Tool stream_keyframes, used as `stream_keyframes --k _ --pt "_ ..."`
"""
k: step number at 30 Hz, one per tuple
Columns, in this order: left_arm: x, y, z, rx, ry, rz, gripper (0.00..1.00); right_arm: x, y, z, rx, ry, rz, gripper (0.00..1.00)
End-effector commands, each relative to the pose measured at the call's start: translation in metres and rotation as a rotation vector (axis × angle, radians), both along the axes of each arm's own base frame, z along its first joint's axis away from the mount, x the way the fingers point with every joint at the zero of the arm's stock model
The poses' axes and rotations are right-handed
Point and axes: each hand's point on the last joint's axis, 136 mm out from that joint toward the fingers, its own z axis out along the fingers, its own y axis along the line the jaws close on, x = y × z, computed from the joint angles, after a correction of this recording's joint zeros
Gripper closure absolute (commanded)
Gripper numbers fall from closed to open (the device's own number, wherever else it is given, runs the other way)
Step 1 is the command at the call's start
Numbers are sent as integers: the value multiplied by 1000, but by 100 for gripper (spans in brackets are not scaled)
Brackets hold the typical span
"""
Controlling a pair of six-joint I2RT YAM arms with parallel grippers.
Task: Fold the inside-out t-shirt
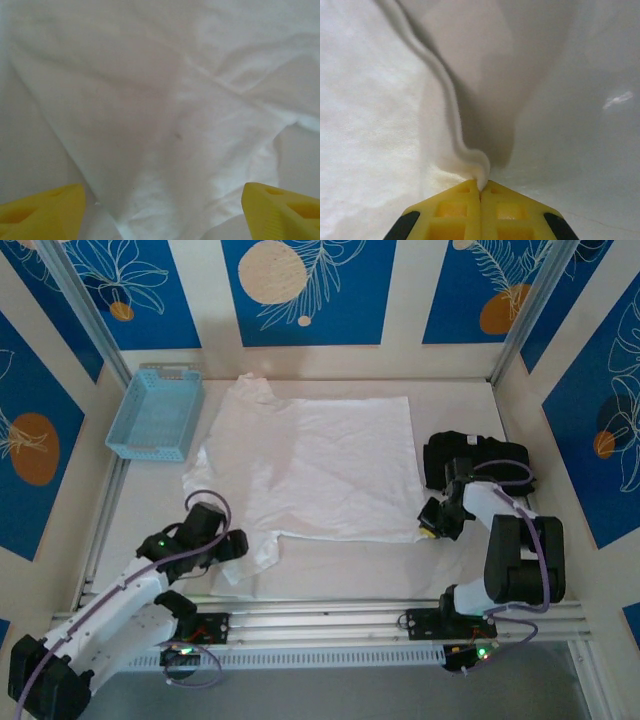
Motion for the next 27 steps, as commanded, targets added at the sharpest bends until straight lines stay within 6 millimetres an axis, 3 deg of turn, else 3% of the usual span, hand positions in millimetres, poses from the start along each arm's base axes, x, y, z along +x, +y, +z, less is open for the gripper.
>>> stream_keyframes --k 1,11,18,27 --pt "-18 10 -14 56 59 30 20 8 4 17 32 -98 2 96" --pt "-52 -10 -25 96 142 -130 20 32 19 90 159 -320 18 97" --pt "-62 -7 -37 198 158 -190 21 34 19 102 167 -355 32 97" --pt "-47 0 -50 264 85 -157 40 33 22 103 182 -362 41 97"
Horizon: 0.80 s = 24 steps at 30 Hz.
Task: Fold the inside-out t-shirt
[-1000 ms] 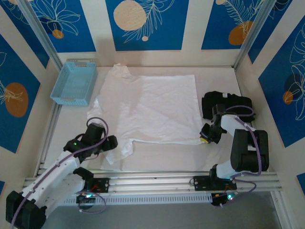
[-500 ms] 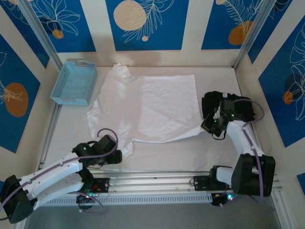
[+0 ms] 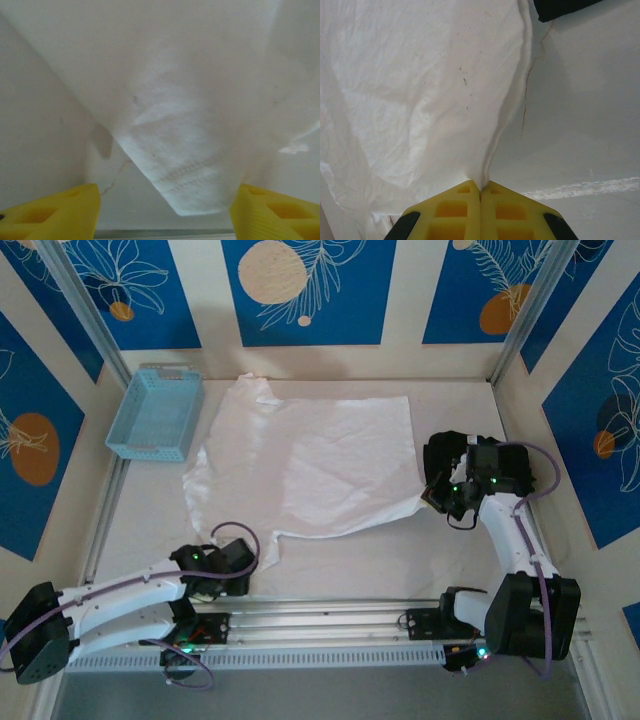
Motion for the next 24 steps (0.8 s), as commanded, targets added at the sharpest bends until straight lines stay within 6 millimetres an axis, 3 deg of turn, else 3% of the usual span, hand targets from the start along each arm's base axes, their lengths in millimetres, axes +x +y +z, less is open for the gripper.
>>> stream_keyframes --k 1,10,14,17,24 --pt "11 2 -1 30 -60 12 41 -2 4 9 23 -17 23 97" --pt "17 5 1 61 -92 16 66 -2 0 12 3 -27 19 97" --pt "17 6 6 62 -94 12 82 0 -8 14 -20 -34 0 97" --pt "19 9 15 67 -116 21 93 1 -12 14 -21 -39 -18 98" --pt "30 14 57 72 -197 44 100 5 -12 25 13 -84 -35 98"
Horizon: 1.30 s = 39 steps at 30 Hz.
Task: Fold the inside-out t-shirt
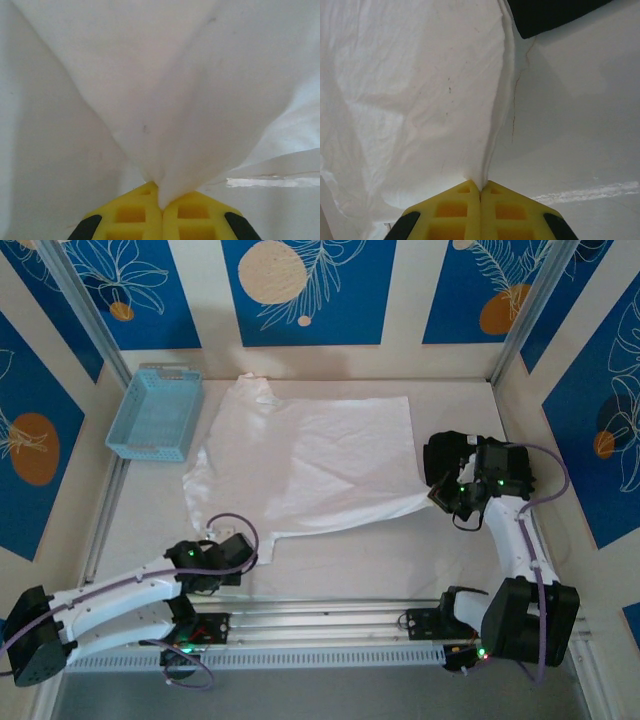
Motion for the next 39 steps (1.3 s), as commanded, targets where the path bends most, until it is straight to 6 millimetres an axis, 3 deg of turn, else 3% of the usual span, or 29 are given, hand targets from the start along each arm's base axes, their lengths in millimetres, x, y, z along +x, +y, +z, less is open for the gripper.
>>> stream_keyframes --k 1,7,16,25,32,39 --pt "6 10 25 33 -55 22 100 6 3 19 19 -63 7 97" --pt "29 16 46 -2 -103 45 100 14 -2 23 -3 -90 -2 97" --pt "95 16 79 -39 -199 30 100 32 -2 6 24 -57 -4 96" --pt "158 22 93 -9 -214 15 100 59 -4 -5 19 -33 -9 94" --pt "212 25 90 -4 -202 38 100 95 -4 -11 16 -26 -17 93" --pt "292 37 71 12 -190 84 98 159 -1 -26 9 -15 -8 90"
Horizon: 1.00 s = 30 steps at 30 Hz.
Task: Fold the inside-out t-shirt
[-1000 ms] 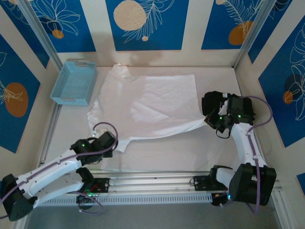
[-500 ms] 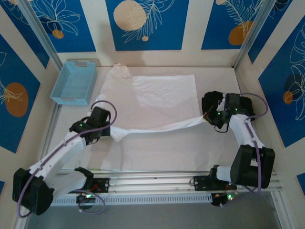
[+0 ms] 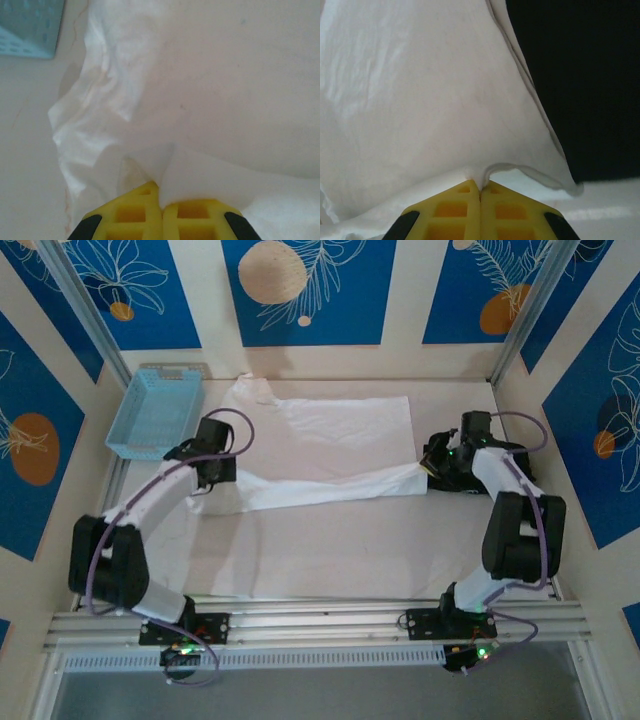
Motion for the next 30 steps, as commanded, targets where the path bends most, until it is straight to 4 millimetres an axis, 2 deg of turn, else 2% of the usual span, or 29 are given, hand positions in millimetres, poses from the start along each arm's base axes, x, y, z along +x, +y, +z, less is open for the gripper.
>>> stream_keyframes --k 1,4,6,7,8,10,12,15,16,19,21,25,30 --pt "49 6 3 -15 -48 5 97 37 1 0 2 -26 -1 87" --pt "74 12 -11 -4 2 24 86 58 4 -7 19 -11 29 73" --pt "79 14 -14 8 9 27 62 59 1 -7 -16 -11 44 62" --pt "79 14 -13 8 9 33 54 56 -2 -5 -43 -9 44 61" --pt "76 12 -11 -7 6 30 49 51 -4 -3 -85 -13 46 59" --pt "62 9 -9 -37 1 33 46 36 0 1 -145 -34 64 59" --pt "44 -1 -6 -100 -36 27 43 17 20 -2 -155 -43 110 58" --pt "16 -19 -13 -226 -53 5 38 -1 44 -23 -163 12 188 57" --pt "8 -24 -18 -262 -44 -6 37 -3 45 -31 -176 37 201 57" --pt "-9 -25 -34 -289 -22 -1 36 -5 38 -54 -211 124 230 57" --pt "-15 -19 -48 -258 -1 10 35 -6 34 -65 -252 169 260 58" --pt "-18 -23 -69 -267 47 -4 35 -15 23 -74 -340 240 300 58" --pt "-33 -20 -89 -251 107 -1 35 -45 8 -80 -395 344 317 59"
